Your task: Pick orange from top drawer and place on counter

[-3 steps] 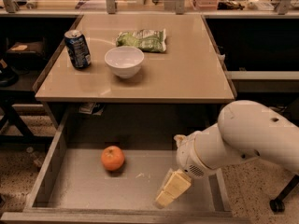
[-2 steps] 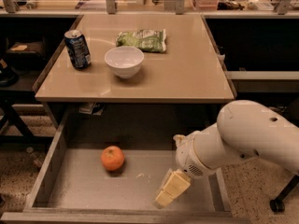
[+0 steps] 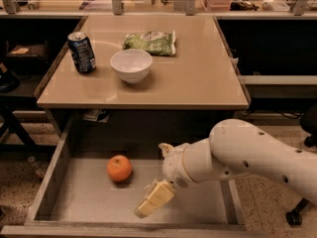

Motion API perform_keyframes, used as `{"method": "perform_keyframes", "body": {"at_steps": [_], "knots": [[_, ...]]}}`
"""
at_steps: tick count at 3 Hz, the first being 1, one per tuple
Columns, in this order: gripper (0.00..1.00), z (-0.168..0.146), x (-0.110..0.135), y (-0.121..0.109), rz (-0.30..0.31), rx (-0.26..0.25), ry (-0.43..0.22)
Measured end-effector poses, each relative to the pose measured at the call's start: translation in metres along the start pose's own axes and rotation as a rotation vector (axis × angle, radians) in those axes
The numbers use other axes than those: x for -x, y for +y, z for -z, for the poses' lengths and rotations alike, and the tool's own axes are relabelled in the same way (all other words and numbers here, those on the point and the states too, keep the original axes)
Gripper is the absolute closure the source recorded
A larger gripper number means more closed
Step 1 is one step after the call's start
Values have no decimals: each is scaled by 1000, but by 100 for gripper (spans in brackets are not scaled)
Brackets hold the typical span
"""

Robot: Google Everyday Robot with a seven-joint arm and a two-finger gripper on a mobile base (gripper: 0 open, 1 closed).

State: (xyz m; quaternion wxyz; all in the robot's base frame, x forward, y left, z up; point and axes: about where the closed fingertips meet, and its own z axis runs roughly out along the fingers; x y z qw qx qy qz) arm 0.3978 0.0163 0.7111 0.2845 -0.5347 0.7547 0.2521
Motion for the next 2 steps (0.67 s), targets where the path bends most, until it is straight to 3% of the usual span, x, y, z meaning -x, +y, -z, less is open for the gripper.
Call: {"method": "perform_keyframes", "body": {"at_steps": [1, 2], "knots": [[0, -25, 23, -2, 42, 11, -76], [0, -28, 24, -2, 46, 12, -81]]}}
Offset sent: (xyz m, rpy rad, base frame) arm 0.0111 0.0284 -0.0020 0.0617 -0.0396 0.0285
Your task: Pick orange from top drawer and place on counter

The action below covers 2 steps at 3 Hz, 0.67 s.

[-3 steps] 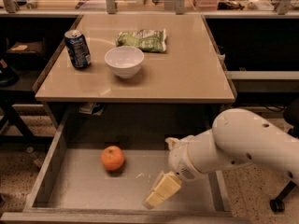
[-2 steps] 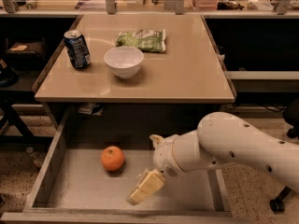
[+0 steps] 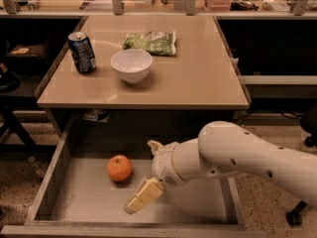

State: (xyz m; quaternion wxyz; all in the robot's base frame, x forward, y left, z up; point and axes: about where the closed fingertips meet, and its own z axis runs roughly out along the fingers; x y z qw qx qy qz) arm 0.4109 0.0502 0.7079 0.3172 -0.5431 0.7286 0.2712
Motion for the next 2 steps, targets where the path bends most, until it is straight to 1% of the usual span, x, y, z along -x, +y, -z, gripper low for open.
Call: {"method": "perform_keyframes", "body": {"at_steps": [1, 2], "knots": [[0, -7, 0, 1, -8, -4, -10], [0, -31, 0, -4, -13, -31, -34]]}}
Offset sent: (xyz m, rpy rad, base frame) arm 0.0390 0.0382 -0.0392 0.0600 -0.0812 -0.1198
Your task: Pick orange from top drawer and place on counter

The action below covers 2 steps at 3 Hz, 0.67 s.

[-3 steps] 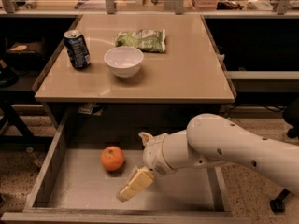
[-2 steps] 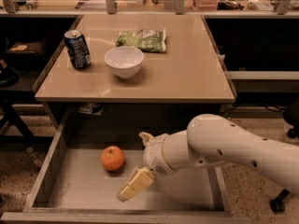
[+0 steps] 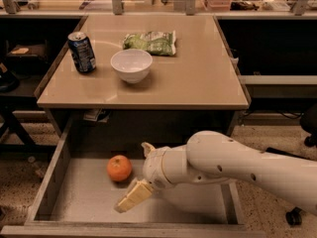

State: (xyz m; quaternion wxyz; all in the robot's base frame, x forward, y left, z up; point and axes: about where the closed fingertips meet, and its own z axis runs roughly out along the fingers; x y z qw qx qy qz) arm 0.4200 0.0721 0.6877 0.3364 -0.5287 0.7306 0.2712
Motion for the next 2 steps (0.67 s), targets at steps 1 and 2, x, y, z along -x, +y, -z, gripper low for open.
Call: {"method": "perform_keyframes", "body": {"at_steps": [1, 2], "knots": [[0, -22, 1, -22, -5, -40, -33], [0, -39, -1, -41, 0, -85, -35]]}}
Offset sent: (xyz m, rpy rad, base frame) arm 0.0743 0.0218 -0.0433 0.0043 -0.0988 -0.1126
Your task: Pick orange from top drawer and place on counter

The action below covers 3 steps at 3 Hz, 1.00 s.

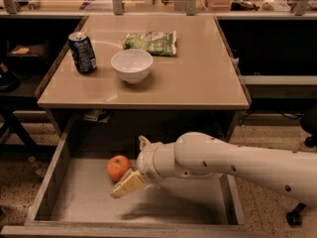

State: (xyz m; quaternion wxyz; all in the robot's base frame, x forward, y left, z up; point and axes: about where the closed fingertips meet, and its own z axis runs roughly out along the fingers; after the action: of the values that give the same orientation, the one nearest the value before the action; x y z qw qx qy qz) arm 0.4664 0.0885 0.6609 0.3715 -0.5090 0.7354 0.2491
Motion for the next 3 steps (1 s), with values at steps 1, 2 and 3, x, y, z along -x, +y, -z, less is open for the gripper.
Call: {"method": "perform_keyframes", "body": {"at_steps": [1, 2, 3], "knots": [[0, -20, -16, -17, -24, -47, 15], [0, -21, -16, -17, -24, -47, 15], [0, -24, -13, -8, -38, -37, -10]]}}
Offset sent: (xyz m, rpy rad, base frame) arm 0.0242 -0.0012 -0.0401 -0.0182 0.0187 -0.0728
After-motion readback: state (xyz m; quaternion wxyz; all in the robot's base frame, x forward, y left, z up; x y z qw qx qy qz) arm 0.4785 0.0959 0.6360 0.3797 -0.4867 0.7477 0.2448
